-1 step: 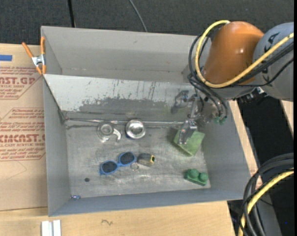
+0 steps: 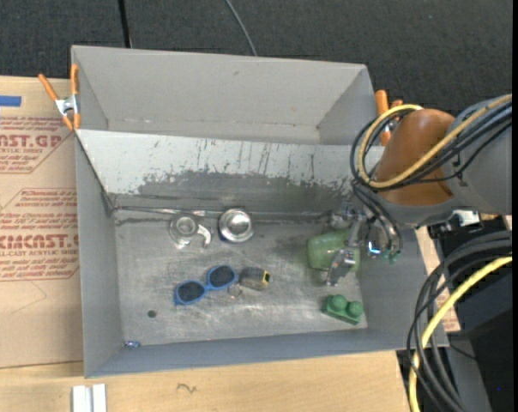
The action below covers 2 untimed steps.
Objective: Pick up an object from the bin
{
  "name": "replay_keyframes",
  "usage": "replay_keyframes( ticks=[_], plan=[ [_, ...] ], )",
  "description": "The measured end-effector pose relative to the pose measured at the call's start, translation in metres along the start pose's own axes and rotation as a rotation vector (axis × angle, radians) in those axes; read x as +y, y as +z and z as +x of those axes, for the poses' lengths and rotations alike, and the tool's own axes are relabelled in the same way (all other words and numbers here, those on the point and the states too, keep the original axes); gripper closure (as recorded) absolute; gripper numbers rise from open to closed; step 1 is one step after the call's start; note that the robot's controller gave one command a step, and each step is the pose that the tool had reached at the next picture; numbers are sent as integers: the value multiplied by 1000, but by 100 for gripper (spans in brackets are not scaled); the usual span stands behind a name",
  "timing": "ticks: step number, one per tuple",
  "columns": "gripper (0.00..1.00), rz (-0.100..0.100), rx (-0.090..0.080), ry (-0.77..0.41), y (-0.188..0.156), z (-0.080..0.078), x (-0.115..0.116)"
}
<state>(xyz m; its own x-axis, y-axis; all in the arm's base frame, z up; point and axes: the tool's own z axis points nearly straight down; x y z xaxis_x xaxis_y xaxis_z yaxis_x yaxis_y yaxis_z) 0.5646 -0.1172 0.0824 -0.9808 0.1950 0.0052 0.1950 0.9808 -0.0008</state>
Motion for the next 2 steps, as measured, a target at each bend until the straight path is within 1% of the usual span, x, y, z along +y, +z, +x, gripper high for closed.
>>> replay_keyframes(
  ticks=[1, 2],
  plan=[
    [100, -1, -5, -4, -5, -2, 2],
    [100, -2, -16, 5, -151, 4, -1]
  ],
)
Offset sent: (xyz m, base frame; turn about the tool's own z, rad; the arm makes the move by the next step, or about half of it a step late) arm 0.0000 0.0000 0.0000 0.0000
